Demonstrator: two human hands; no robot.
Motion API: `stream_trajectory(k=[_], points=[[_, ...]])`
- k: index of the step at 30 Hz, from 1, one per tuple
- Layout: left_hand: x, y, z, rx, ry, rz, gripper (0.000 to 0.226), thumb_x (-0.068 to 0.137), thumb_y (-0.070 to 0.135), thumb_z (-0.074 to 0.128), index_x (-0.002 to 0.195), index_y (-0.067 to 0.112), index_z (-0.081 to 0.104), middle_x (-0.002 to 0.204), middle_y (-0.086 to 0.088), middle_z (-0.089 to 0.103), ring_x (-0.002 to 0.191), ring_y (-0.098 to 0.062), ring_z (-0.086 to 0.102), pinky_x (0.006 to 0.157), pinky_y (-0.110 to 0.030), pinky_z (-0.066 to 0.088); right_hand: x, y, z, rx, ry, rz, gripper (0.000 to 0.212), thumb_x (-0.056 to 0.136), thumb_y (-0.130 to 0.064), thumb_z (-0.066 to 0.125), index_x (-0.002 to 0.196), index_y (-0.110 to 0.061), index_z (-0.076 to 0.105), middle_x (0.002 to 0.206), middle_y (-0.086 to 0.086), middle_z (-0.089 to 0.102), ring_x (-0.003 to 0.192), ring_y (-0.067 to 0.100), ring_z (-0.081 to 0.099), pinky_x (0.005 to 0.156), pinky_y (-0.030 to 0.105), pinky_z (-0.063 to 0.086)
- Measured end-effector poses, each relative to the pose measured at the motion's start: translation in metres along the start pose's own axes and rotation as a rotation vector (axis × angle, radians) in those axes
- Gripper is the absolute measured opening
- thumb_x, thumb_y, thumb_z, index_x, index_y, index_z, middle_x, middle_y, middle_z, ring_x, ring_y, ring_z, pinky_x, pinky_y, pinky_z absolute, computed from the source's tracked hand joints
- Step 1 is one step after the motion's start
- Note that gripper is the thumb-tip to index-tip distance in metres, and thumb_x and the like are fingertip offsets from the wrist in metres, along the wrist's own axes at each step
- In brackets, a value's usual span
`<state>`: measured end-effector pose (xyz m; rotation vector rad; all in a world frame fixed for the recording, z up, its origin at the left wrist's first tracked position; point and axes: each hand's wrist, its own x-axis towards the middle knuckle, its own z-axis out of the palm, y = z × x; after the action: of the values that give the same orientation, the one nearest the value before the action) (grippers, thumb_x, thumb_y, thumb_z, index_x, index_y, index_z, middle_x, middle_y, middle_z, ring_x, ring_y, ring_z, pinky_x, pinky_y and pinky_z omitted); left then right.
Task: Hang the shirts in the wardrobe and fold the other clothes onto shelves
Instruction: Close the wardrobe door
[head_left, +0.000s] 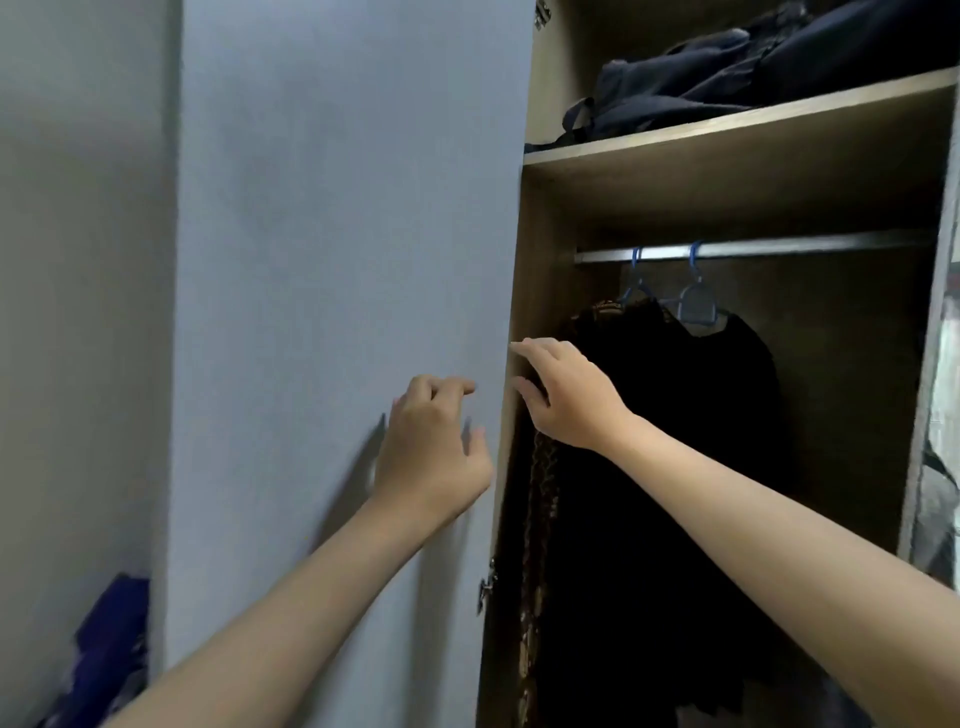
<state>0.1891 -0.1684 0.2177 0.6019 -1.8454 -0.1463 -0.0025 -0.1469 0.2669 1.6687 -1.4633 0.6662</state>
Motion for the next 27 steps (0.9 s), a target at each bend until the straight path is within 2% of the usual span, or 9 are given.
stream_trajectory(k=[2,5,8,10,12,16,19,23,27], points=[[-0.023,-0.004,-0.041,0.059,0.068,0.059,0.039,0.08,0.012,0.062,0.118,0.012,0.059,0.116,-0.008,0.054,0.106,-0.027,0.056,0.091,-0.037,0.048,0.003,-0.04,-0.007,0.055,0.022,-0.082,0.042,0.092,-0.024,0.056,0.132,-0.008,0.051,0.126,0.01,0.058,0.113,0.031,0.056,0.083,0.041,0.052],[-0.048,-0.013,-0.095,0.214,0.238,0.158,0.033,0.073,0.002,0.066,0.106,0.007,0.065,0.108,-0.011,0.057,0.094,-0.027,0.061,0.082,-0.025,0.045,0.014,-0.091,-0.02,0.155,0.111,-0.17,0.038,0.091,-0.021,0.056,0.127,-0.008,0.054,0.119,0.01,0.061,0.108,0.029,0.058,0.08,0.038,0.053],[-0.067,-0.022,-0.132,0.322,0.399,0.274,0.034,0.072,-0.004,0.062,0.104,0.005,0.066,0.119,-0.015,0.046,0.106,-0.032,0.054,0.09,-0.024,0.04,0.027,-0.138,-0.031,0.261,0.23,-0.248,0.04,0.09,-0.019,0.054,0.128,-0.007,0.051,0.116,0.012,0.06,0.103,0.03,0.057,0.076,0.041,0.054],[-0.077,-0.026,-0.149,0.433,0.467,0.278,0.038,0.071,-0.002,0.06,0.108,0.005,0.065,0.125,-0.017,0.041,0.113,-0.034,0.046,0.096,-0.032,0.038,0.034,-0.165,-0.039,0.321,0.296,-0.293,0.045,0.09,-0.018,0.053,0.133,-0.011,0.043,0.115,0.013,0.058,0.1,0.03,0.056,0.071,0.042,0.053],[-0.083,-0.029,-0.161,0.434,0.44,0.177,0.045,0.07,0.0,0.062,0.114,0.007,0.062,0.127,-0.02,0.043,0.116,-0.034,0.044,0.098,-0.04,0.039,0.039,-0.187,-0.048,0.356,0.323,-0.346,0.051,0.089,-0.017,0.054,0.137,-0.017,0.036,0.116,0.013,0.056,0.099,0.029,0.056,0.069,0.037,0.052],[-0.089,-0.021,-0.17,0.025,0.183,-0.153,0.048,0.08,0.003,0.061,0.125,0.018,0.05,0.119,-0.001,0.058,0.102,-0.015,0.058,0.085,-0.035,0.054,0.045,-0.21,-0.068,0.305,0.232,-0.396,0.053,0.091,-0.023,0.053,0.142,-0.029,0.039,0.121,0.01,0.053,0.097,0.027,0.057,0.07,0.027,0.043],[-0.093,-0.014,-0.166,-0.041,0.231,-0.174,0.049,0.082,-0.002,0.058,0.126,0.018,0.051,0.117,0.001,0.06,0.097,-0.01,0.06,0.081,-0.028,0.055,0.042,-0.211,-0.077,0.271,0.135,-0.385,0.049,0.092,-0.029,0.052,0.14,-0.031,0.044,0.125,0.009,0.05,0.096,0.029,0.057,0.068,0.032,0.047],[-0.097,-0.003,-0.156,-0.036,0.292,-0.186,0.051,0.079,-0.006,0.059,0.125,0.016,0.055,0.115,-0.001,0.062,0.096,-0.014,0.062,0.079,-0.029,0.056,0.03,-0.204,-0.093,0.22,0.049,-0.368,0.049,0.093,-0.031,0.053,0.141,-0.033,0.042,0.134,0.011,0.043,0.102,0.032,0.054,0.069,0.041,0.052],[-0.111,0.031,-0.142,-0.103,0.287,-0.187,0.048,0.08,-0.008,0.061,0.121,0.015,0.058,0.111,0.0,0.064,0.091,-0.011,0.063,0.071,-0.006,0.048,0.008,-0.184,-0.116,0.235,0.06,-0.341,0.049,0.093,-0.032,0.054,0.14,-0.033,0.043,0.134,0.009,0.042,0.102,0.032,0.053,0.07,0.045,0.054]])
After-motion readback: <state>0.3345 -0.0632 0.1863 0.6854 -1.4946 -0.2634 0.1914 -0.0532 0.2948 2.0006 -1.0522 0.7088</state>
